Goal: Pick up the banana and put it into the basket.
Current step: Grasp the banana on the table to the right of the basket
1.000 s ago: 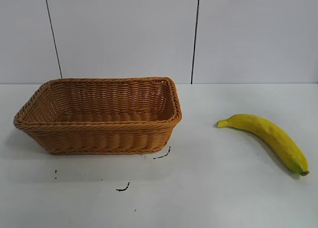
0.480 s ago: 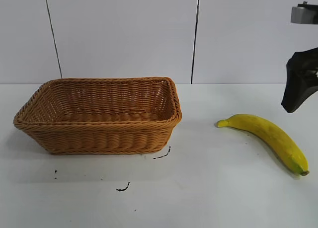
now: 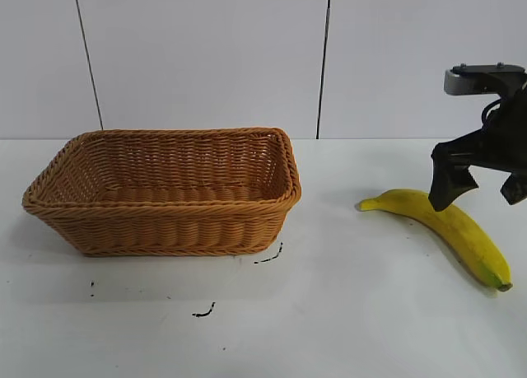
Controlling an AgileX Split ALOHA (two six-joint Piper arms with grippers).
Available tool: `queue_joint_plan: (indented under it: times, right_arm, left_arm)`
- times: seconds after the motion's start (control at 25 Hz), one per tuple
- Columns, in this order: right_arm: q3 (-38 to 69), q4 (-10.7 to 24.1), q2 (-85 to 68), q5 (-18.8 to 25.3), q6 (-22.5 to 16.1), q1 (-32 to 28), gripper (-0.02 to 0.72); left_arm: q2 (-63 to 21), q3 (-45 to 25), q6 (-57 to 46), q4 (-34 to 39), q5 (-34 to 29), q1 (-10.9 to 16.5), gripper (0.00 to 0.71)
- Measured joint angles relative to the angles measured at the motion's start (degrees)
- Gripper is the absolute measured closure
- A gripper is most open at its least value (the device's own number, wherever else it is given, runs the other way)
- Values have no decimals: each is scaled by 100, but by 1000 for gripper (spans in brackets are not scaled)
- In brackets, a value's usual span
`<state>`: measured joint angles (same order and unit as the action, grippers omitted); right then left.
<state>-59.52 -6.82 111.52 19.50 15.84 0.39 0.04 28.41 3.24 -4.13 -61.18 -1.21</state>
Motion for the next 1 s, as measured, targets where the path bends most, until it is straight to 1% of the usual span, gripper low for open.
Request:
queue_joint_plan:
  times: [0.24,0.28,0.36,0.44,0.52,0.56,0.6,0.84,0.92,1.0]
  right_arm:
    - [0,0,187,-82,0,0,46]
    - [0,0,187,-99,0,0,54]
    - [0,0,187,-100,0,0,98]
    - [0,0,187,-100,-58,0,188]
    - [0,0,187,-100,-161,0,304]
    - [0,0,187,-100,-215,0,377]
    - [0,2,187,-100,-241,0,409]
    - [0,75,159,-34,-45,0,406]
    - [0,107,40,101,-39,0,406]
    - [-62,119,-195,335,-32,0,406]
  left_arm:
    - [0,0,0,0,0,0,20]
    - [0,0,0,0,0,0,20]
    - [0,0,0,0,0,0,20]
    - [0,0,0,0,0,0,20]
    - [0,0,0,-5,0,0,20]
    - [0,0,0,-5,0,0,20]
    - [0,0,0,-5,0,0,20]
    - [0,0,0,-5,0,0,20]
    - [0,0,0,-5,0,0,20]
    - [0,0,0,-5,0,0,20]
